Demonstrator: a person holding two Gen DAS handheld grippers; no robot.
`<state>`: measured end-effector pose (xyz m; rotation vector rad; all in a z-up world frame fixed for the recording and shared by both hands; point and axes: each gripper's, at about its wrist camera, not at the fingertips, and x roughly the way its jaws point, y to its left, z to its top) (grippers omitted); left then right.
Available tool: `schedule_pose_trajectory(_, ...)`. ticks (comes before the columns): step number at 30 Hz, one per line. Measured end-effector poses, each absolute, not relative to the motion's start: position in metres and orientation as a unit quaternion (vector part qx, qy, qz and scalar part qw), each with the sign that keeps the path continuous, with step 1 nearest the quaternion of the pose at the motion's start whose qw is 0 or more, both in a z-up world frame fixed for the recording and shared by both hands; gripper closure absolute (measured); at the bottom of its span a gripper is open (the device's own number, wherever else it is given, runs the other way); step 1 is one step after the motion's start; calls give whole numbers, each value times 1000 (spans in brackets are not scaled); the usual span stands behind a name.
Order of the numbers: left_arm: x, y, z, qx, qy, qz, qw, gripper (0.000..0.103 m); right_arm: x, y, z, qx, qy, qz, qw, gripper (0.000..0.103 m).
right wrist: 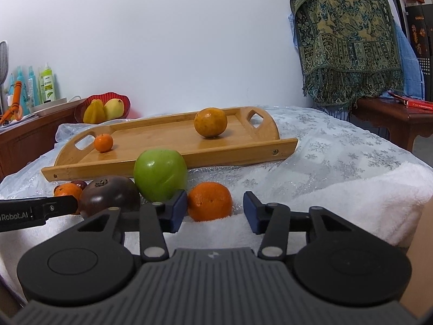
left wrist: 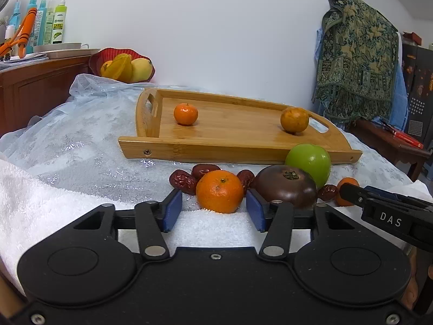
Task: Organize fruits
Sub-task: 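Grasp a mandarin with the left tool while the right tool grasps another mandarin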
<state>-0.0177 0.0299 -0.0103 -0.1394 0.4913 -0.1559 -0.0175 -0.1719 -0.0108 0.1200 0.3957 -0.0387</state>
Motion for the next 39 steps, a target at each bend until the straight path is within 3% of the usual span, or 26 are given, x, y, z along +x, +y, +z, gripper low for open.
schedule_pose_trajectory(9,-15,27,-11,-69,243,-84,964,61,-15,-169,-12,54,198,-13,979,54)
schedule_pose_trajectory(27,-2,23,-15,-79,249,-77,962,63,-11,-173,-13,73,198,-2,978,51)
schedule_pose_trajectory(31,-4,24,-13,-86,245,-77,963,65,-12,-176,-11,78,196,-4,977,62)
schedule_pose_trajectory(39,-11,22,-3,-71,219,-79,970,65,-12,-178,-2,90,182,1,979,62)
